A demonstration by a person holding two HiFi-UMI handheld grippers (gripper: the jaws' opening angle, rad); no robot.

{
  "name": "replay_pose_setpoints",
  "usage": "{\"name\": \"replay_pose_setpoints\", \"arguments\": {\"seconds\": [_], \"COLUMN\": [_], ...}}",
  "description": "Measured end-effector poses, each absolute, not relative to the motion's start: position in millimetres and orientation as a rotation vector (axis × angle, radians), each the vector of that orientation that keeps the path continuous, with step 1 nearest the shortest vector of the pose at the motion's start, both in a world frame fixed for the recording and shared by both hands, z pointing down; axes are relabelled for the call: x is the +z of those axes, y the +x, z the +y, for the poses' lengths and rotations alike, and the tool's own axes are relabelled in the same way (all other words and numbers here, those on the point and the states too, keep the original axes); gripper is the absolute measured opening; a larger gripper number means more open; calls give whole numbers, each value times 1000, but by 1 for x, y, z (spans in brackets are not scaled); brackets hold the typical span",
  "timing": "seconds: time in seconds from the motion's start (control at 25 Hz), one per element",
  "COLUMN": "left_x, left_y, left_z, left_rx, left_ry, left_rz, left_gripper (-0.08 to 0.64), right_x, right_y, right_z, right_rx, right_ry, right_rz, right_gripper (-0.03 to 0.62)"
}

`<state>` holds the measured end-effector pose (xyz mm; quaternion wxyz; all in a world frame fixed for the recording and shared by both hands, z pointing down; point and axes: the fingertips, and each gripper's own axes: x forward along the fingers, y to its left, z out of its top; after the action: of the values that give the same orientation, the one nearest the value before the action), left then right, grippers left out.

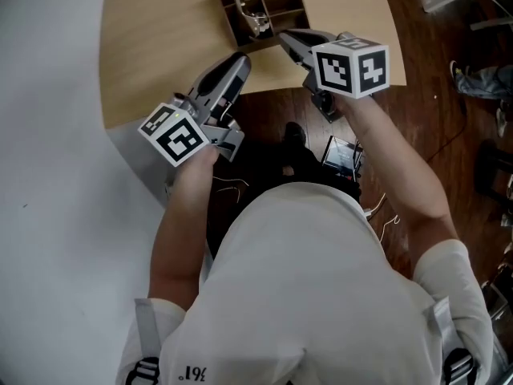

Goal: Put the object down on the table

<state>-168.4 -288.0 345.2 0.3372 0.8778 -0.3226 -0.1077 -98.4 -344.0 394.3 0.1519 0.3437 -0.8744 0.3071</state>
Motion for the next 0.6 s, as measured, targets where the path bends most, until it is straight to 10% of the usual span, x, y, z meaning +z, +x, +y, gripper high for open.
{"name": "replay_pose_setpoints", "arguments": {"seconds": [0.6], "left_x": [313], "left_y": [-157], "left_z": [-216], "left_rx": [-155], "left_ry": [2426], "left_rz": [-786], "left_gripper": [12], "right_x": [341], "right_y": [-79], "right_z": [-290], "right_rx": [837], "right_ry": [956], "right_rz": [-2639], "right_gripper": [2]}}
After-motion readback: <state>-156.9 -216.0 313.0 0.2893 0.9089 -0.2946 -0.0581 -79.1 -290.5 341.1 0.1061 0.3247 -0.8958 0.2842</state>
